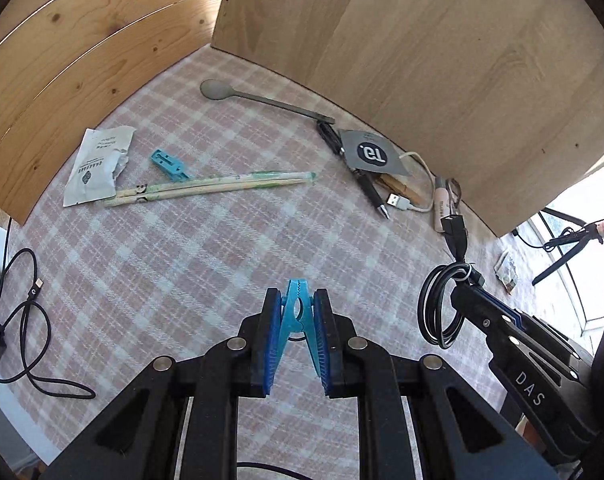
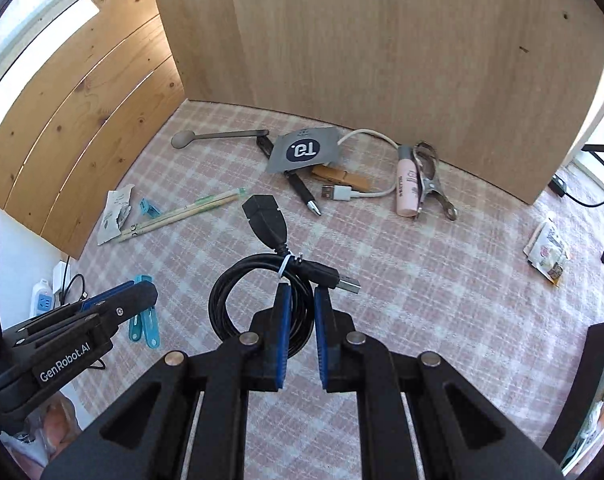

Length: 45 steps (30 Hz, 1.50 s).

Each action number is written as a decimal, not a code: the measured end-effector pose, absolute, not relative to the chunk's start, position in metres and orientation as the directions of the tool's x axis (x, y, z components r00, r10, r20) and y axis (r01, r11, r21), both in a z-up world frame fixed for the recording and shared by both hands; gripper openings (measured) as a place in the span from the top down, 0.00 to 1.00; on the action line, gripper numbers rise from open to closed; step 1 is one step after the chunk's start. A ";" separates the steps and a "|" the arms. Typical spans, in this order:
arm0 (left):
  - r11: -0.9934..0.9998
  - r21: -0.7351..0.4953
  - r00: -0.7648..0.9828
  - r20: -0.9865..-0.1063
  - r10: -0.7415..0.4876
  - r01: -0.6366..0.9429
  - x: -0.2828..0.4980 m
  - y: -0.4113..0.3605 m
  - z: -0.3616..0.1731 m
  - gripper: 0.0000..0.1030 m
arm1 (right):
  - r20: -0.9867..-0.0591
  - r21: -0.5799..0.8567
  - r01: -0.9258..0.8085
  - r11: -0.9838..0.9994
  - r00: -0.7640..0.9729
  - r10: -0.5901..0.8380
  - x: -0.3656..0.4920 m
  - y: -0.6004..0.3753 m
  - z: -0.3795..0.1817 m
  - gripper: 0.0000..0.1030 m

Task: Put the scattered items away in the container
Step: 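Grasp the blue clothespin with the left gripper while the right gripper grasps the black cable, then carry the clothespin and cable over the black tray and open both grippers, then move both grippers back toward the pink bottle and silver metal clip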

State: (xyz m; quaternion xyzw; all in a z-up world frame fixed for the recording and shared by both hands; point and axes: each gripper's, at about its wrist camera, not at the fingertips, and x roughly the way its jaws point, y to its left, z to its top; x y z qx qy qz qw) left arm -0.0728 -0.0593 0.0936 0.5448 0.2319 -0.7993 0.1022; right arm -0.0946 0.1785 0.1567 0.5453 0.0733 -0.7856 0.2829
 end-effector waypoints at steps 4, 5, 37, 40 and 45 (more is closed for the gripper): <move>-0.911 -0.272 -0.397 -0.908 0.137 0.309 -0.090 -0.004 0.112 0.85 | -0.891 0.195 0.435 -0.879 -0.296 -0.344 -0.104 0.234 0.167 0.89; -0.919 -0.275 -0.399 -0.905 0.149 0.282 -0.091 0.010 0.117 0.85 | -0.890 0.196 0.411 -0.890 -0.306 -0.337 -0.106 0.248 0.169 0.89; -0.849 -0.301 -0.186 -0.892 0.411 -0.433 -0.005 0.396 0.160 0.51 | -0.866 0.115 -0.281 -0.953 -0.498 0.042 -0.033 0.672 0.223 0.45; -0.860 -0.296 -0.188 -0.897 0.400 -0.416 -0.008 0.389 0.158 0.51 | -0.859 0.129 -0.283 -0.950 -0.511 0.035 -0.031 0.674 0.226 0.45; -0.891 -0.286 -0.227 -0.898 0.378 -0.353 -0.020 0.361 0.159 0.51 | -0.849 0.154 -0.238 -0.959 -0.528 -0.006 -0.040 0.660 0.228 0.45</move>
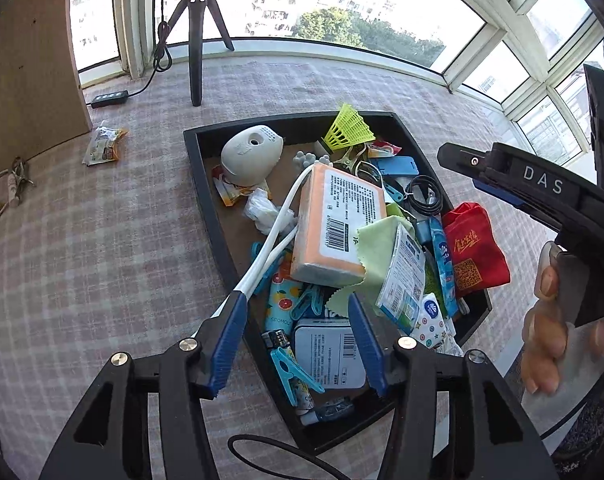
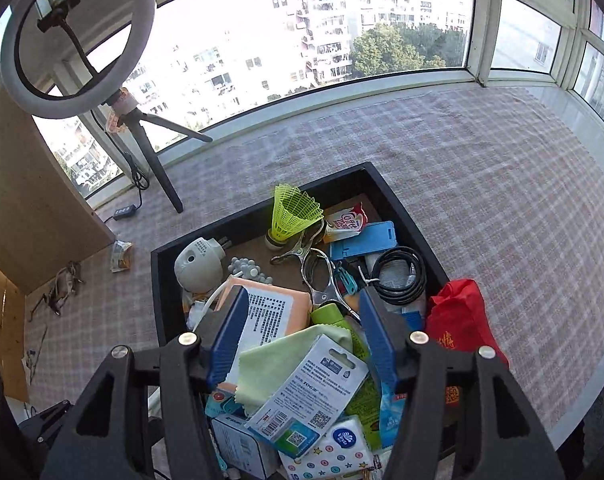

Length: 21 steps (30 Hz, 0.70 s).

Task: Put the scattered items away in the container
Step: 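Move both grippers back toward the pink bottle and silver metal clip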

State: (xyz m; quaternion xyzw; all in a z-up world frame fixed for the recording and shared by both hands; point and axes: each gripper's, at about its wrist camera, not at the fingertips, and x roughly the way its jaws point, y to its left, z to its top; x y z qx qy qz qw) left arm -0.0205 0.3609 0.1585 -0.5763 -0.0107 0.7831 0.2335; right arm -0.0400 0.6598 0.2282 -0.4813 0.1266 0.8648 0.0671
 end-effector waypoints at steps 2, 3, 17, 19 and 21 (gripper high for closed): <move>-0.902 -0.284 -0.240 -0.898 0.370 -0.326 -0.026 0.346 0.158 0.51 | -0.848 0.151 -0.215 -0.965 -0.529 -0.015 -0.045 0.649 0.228 0.45; -0.908 -0.280 -0.246 -0.899 0.362 -0.310 -0.029 0.338 0.157 0.51 | -0.848 0.155 -0.199 -0.968 -0.530 -0.027 -0.048 0.642 0.227 0.45; -0.975 -0.214 -0.347 -0.912 0.219 -0.054 -0.063 0.181 0.148 0.52 | -0.836 0.183 0.001 -0.983 -0.526 -0.156 -0.086 0.529 0.220 0.45; -0.981 -0.194 -0.368 -0.910 0.191 -0.030 -0.066 0.154 0.147 0.52 | -0.836 0.183 0.026 -0.983 -0.522 -0.170 -0.090 0.510 0.217 0.45; -0.985 -0.171 -0.381 -0.911 0.160 -0.005 -0.069 0.126 0.143 0.52 | -0.841 0.189 0.055 -0.980 -0.506 -0.190 -0.093 0.492 0.213 0.45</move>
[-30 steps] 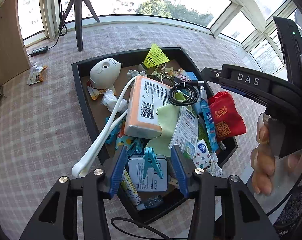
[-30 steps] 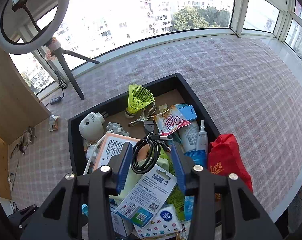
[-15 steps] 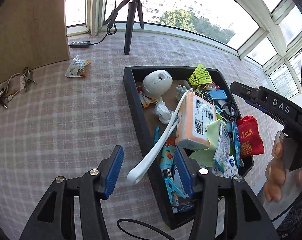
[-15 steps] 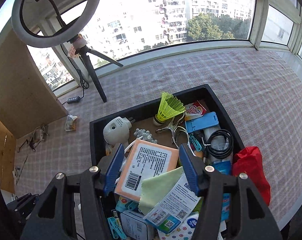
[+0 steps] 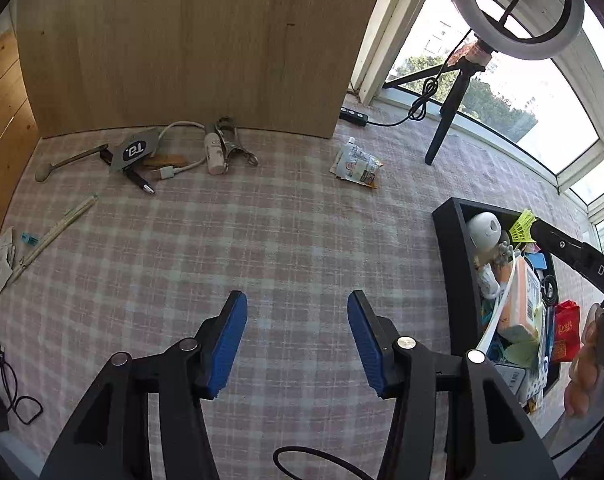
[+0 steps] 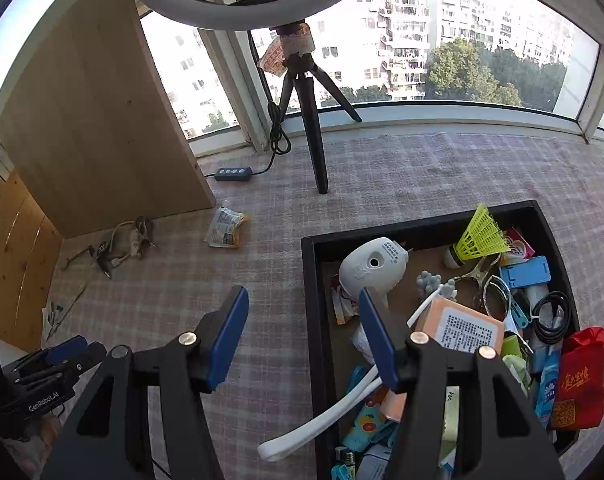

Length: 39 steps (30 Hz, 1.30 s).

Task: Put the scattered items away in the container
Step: 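Move both grippers back toward the pink bottle and silver metal clip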

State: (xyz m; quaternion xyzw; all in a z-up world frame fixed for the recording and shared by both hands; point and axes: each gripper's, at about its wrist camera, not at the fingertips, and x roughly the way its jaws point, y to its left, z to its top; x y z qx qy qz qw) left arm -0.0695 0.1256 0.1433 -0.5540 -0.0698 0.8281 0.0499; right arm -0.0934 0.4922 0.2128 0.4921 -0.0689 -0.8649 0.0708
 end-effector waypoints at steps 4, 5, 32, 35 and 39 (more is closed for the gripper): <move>-0.984 -0.164 -0.382 -0.916 0.127 0.065 -0.075 0.066 0.131 0.52 | -0.855 0.181 0.098 -0.979 -0.476 -0.206 -0.100 0.460 0.205 0.45; -0.985 -0.153 -0.382 -0.917 0.112 0.077 -0.076 0.052 0.128 0.52 | -0.856 0.181 0.103 -0.978 -0.473 -0.208 -0.102 0.455 0.203 0.45; -0.964 0.100 -0.208 -0.977 -0.049 -0.244 -0.133 -0.109 0.058 0.50 | -0.936 0.192 0.090 -0.977 -0.283 -0.210 -0.190 0.366 0.140 0.45; -0.962 0.088 -0.198 -0.979 -0.037 -0.257 -0.134 -0.112 0.052 0.50 | -0.933 0.202 0.094 -0.975 -0.284 -0.220 -0.192 0.361 0.137 0.45; -0.960 0.108 -0.198 -0.978 -0.057 -0.257 -0.137 -0.114 0.045 0.50 | -0.920 0.237 0.120 -0.964 -0.292 -0.262 -0.190 0.347 0.136 0.45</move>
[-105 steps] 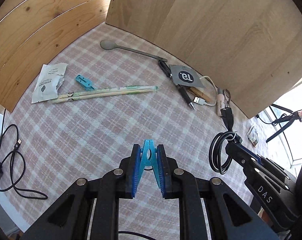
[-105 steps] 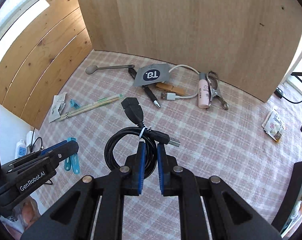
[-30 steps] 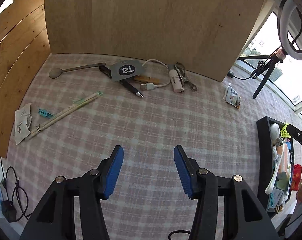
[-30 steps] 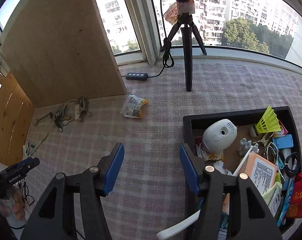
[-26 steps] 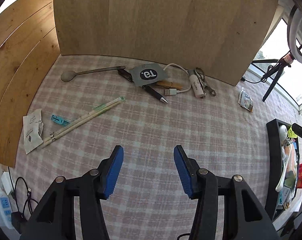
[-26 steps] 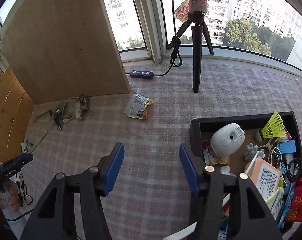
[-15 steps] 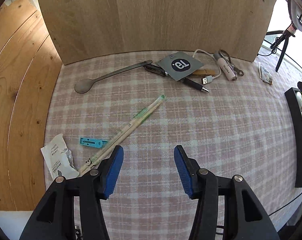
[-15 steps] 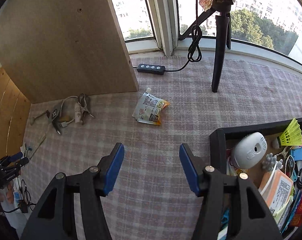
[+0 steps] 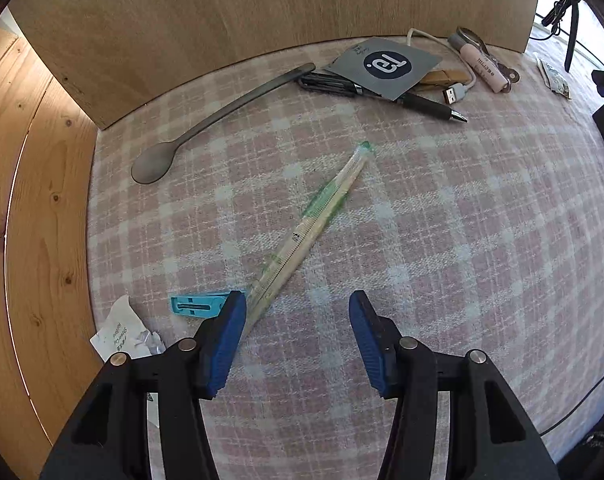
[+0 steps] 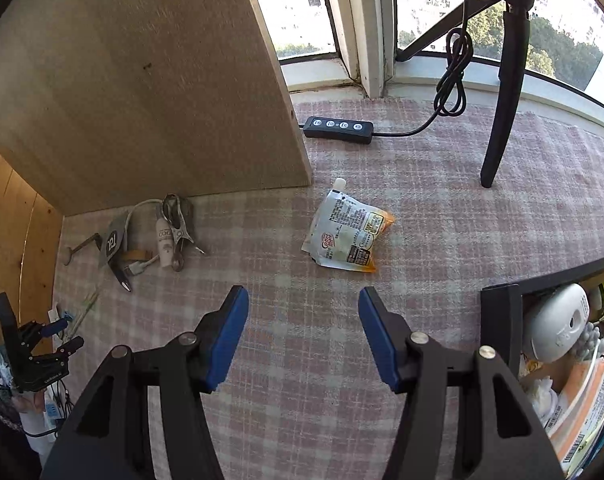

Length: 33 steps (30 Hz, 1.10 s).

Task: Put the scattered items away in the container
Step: 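Move both grippers back toward the pink bottle and silver metal clip, then grasp the pink bottle with the left gripper while the right gripper grasps the silver clip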

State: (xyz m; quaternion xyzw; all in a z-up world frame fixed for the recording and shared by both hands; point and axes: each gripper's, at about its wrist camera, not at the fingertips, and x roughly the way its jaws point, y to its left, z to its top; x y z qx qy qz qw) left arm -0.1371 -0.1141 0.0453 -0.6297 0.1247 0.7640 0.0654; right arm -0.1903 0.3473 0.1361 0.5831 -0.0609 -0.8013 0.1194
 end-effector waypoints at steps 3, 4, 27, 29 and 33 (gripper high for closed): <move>-0.968 0.099 -0.209 -0.977 -0.050 -0.232 -0.140 -0.116 0.047 0.50 | -0.911 0.246 0.172 -0.954 -0.294 -0.288 -0.190 0.327 0.134 0.45; -0.970 0.091 -0.218 -0.975 -0.042 -0.223 -0.141 -0.117 0.049 0.50 | -0.914 0.232 0.189 -0.954 -0.293 -0.280 -0.192 0.318 0.133 0.45; -0.992 -0.038 -0.242 -0.968 0.067 -0.122 -0.271 -0.031 0.080 0.50 | -0.928 0.209 0.294 -0.933 -0.242 -0.285 -0.247 0.235 0.101 0.57; -0.993 -0.032 -0.233 -0.971 0.058 -0.116 -0.273 -0.026 0.077 0.50 | -0.930 0.221 0.295 -0.930 -0.225 -0.292 -0.248 0.233 0.097 0.62; -0.992 -0.064 -0.239 -0.967 0.090 -0.113 -0.266 -0.019 0.078 0.50 | -0.932 0.216 0.297 -0.930 -0.223 -0.287 -0.250 0.233 0.093 0.66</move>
